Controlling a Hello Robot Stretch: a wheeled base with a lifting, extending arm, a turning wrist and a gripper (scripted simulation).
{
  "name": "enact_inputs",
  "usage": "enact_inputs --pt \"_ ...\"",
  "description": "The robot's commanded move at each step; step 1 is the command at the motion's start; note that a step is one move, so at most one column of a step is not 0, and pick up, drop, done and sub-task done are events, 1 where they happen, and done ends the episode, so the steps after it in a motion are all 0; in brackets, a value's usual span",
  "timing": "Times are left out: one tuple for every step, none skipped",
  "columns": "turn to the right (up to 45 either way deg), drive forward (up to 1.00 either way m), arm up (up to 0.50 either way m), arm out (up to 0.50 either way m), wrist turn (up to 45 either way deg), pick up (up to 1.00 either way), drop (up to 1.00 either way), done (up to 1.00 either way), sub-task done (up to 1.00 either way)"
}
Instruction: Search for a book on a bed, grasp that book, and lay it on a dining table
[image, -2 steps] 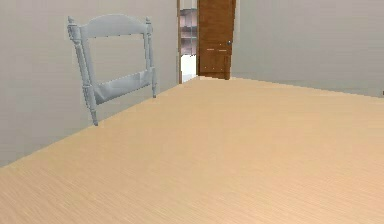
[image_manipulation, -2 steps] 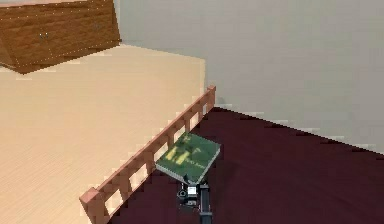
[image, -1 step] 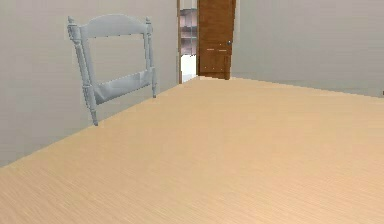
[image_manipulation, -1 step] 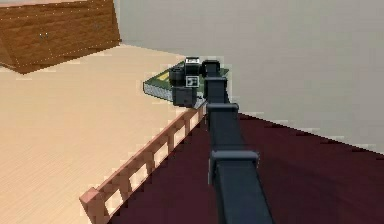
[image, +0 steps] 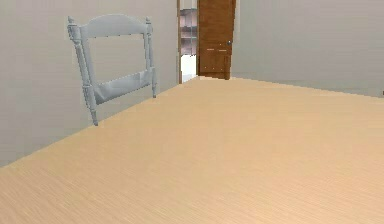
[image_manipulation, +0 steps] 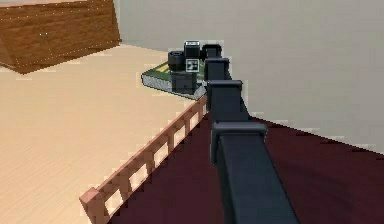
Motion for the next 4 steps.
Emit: enact_inputs --pt "0.0 0.0 0.0 0.0 -45.0 0.0 0.0 0.0 0.0" --pt "0.0 0.0 0.0 0.0 -45.0 0.0 0.0 0.0 0.0" --pt "0.0 0.0 0.0 0.0 -45.0 0.0 0.0 0.0 0.0" --pt "0.0 0.0 0.0 0.0 -9.0 0.0 0.0 0.0 0.0"
